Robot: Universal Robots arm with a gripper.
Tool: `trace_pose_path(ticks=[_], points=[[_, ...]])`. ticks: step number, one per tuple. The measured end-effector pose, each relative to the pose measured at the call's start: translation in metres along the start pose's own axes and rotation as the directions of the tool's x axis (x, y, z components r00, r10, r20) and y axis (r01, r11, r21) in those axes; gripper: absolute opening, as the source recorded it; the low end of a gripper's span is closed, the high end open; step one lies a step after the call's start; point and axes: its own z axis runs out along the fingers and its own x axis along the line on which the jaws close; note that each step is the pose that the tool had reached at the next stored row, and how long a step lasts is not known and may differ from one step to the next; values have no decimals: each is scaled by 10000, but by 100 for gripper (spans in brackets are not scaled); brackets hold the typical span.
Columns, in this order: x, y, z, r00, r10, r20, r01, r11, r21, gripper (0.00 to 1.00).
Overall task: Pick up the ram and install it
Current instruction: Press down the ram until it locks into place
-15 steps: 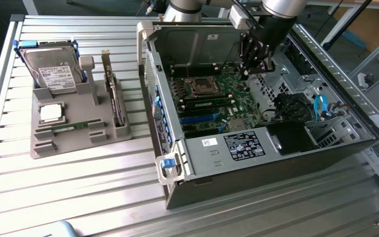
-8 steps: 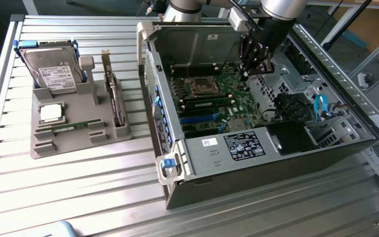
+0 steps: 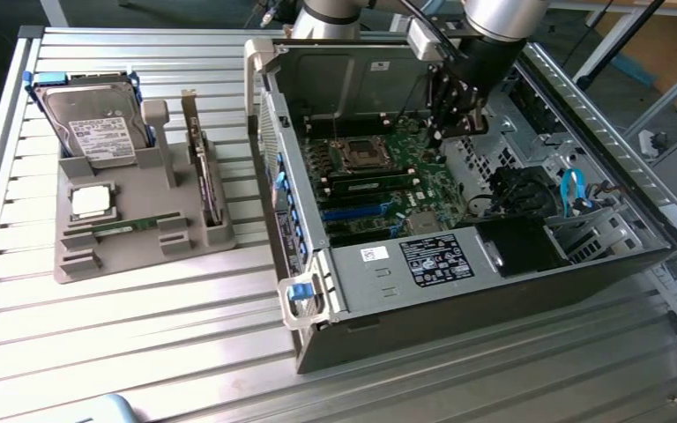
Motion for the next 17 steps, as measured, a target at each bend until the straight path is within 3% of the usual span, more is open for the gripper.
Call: trace_pose_path(ticks=[17], points=[[-2,-18,186,10000,9,0,-9,10000,0,11]])
